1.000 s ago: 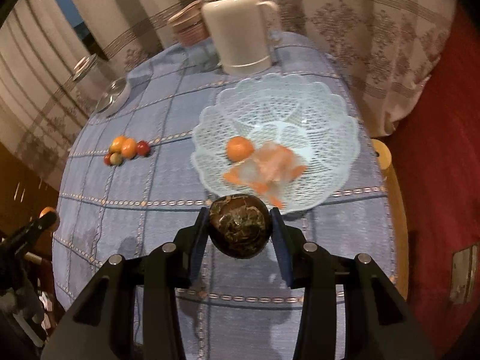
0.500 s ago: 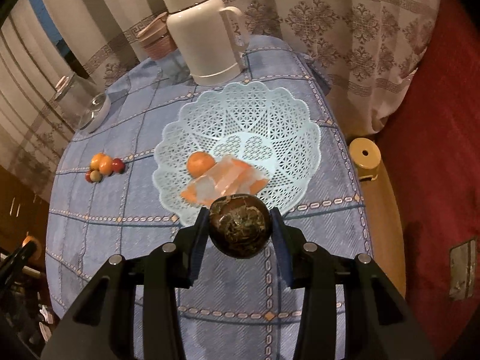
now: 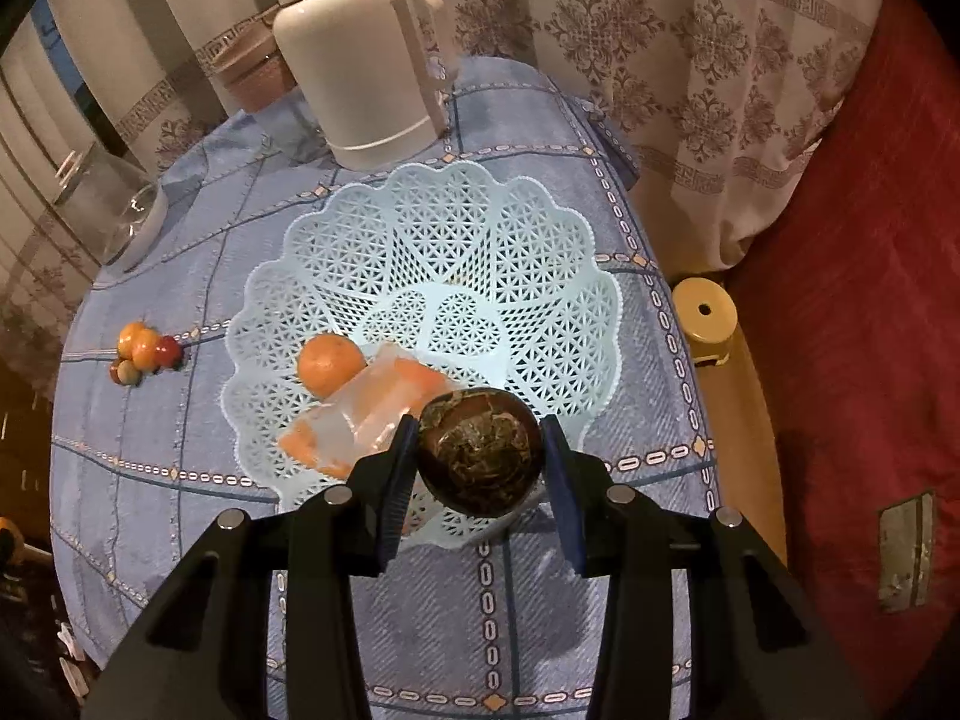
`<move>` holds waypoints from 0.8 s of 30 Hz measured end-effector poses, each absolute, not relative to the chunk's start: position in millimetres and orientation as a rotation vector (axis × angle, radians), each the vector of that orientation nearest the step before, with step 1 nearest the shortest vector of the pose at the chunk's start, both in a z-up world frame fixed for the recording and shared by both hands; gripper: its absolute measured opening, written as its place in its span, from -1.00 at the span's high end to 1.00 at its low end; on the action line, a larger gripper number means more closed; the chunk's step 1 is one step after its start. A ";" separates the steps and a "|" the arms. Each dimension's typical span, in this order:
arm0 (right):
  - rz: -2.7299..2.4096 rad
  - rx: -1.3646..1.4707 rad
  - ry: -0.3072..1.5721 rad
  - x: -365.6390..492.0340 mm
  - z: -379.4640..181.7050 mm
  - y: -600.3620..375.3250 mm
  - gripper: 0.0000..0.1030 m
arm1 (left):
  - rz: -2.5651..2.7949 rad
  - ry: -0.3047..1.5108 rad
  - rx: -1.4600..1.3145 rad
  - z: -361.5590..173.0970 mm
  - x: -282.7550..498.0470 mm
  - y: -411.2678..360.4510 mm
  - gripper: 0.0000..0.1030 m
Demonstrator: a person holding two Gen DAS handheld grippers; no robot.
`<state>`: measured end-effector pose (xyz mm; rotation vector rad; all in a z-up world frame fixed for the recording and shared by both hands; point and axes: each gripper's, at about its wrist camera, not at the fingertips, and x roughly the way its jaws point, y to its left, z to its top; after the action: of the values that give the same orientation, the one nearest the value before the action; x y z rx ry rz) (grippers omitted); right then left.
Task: Organize fruits
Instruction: 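Carry the dark brown fruit with the right tool into the basket and release, then move the held orange with the left tool toward the basket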
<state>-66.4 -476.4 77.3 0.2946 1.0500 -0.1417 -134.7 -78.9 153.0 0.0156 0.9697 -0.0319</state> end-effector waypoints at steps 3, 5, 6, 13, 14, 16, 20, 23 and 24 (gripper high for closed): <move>-0.148 0.318 1.043 -67.0 75.4 -480.9 -0.35 | -0.037 0.970 0.021 153.8 -132.5 -80.7 0.27; -0.148 0.322 1.029 -70.2 77.7 -482.8 -0.35 | -0.041 0.972 0.025 153.4 -131.5 -82.6 0.27; -0.148 0.322 1.025 -72.2 79.1 -483.7 -0.35 | -0.045 0.973 0.027 153.2 -130.6 -84.2 0.27; -0.162 0.347 1.013 -94.0 84.5 -492.4 -0.35 | -0.086 0.976 0.046 152.7 -122.4 -101.2 0.27; -0.165 0.352 1.012 -97.3 85.1 -493.8 -0.35 | -0.097 0.976 0.050 152.8 -120.6 -105.7 0.27; -0.171 0.366 1.009 -104.8 86.1 -497.3 -0.35 | -0.115 0.975 0.058 153.2 -117.4 -113.5 0.27; -0.184 0.387 0.993 -117.8 91.1 -503.5 -0.35 | -0.155 0.975 0.077 152.8 -110.4 -130.4 0.27; -0.191 0.402 0.978 -125.9 95.6 -507.1 -0.36 | -0.191 0.973 0.092 151.9 -104.7 -147.0 0.27; -0.193 0.407 0.973 -129.0 97.5 -508.2 -0.36 | -0.208 0.974 0.096 151.3 -101.6 -154.1 0.27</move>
<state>-129.0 -508.2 97.5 0.4069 0.9730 -0.1929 -101.6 -154.1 151.3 0.0957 0.9737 -0.2081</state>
